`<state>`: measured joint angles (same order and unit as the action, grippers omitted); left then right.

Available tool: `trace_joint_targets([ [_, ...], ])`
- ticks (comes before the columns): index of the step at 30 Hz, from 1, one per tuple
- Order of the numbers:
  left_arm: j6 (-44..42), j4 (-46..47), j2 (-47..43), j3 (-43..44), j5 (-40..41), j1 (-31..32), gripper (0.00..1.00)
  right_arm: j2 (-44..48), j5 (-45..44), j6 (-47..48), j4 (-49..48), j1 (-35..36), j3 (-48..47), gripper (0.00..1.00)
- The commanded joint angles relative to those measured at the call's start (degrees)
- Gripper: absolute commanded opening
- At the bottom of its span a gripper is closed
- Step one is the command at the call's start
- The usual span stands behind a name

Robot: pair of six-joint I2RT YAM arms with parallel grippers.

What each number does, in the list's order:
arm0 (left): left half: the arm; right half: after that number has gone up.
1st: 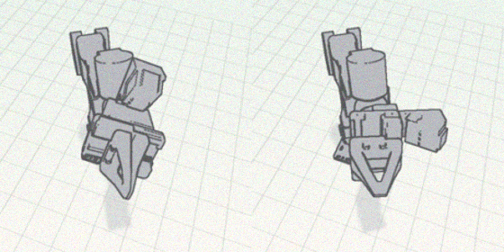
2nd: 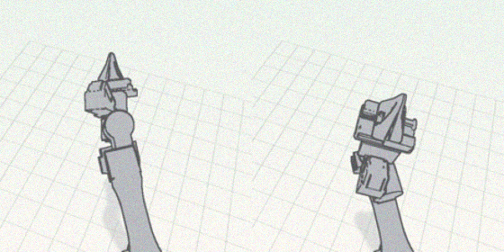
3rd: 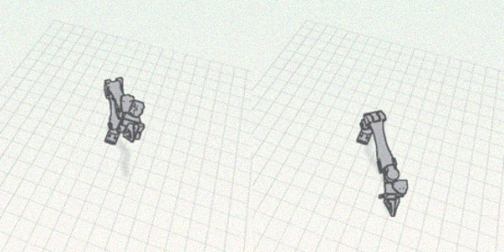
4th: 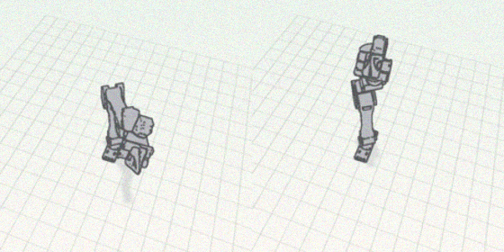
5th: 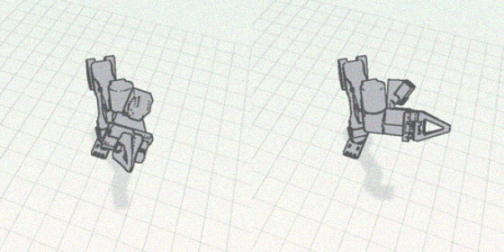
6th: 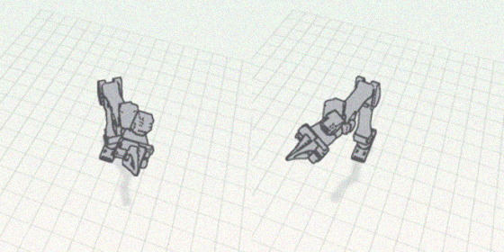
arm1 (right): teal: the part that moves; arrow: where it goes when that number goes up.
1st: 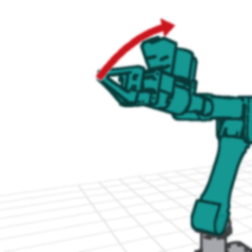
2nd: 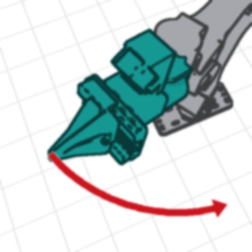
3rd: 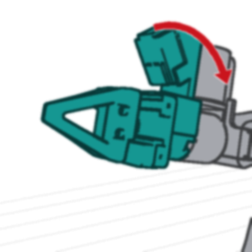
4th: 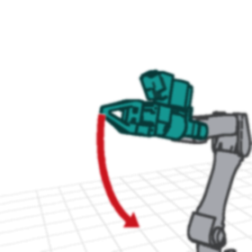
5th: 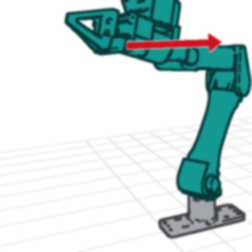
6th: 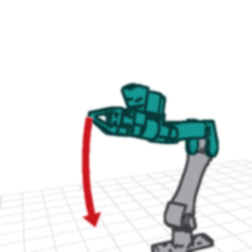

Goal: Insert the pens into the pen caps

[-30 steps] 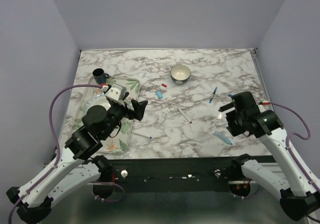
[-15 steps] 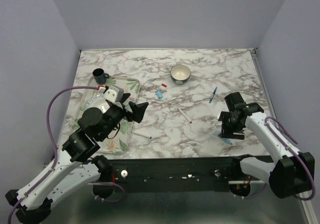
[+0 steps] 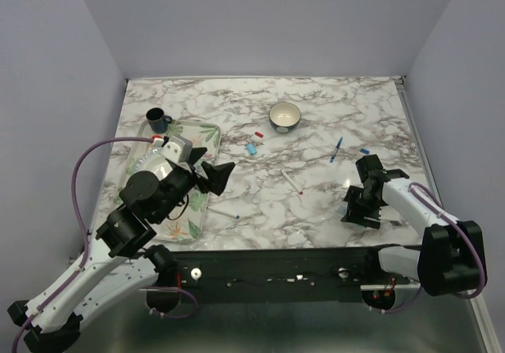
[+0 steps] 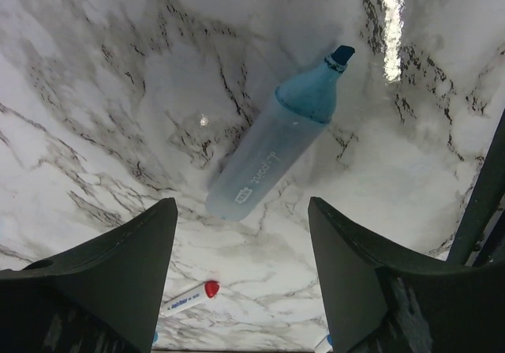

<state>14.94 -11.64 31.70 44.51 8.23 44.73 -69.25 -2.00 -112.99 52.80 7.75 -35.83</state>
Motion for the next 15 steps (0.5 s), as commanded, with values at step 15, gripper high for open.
trace_joint_targets([
  [15, 0.18, 1.36, -0.5, 0.14, -0.14, -0.26, 0.99, -7.3, -5.73, -2.67, -1.9, -0.8, -0.91, 0.6],
])
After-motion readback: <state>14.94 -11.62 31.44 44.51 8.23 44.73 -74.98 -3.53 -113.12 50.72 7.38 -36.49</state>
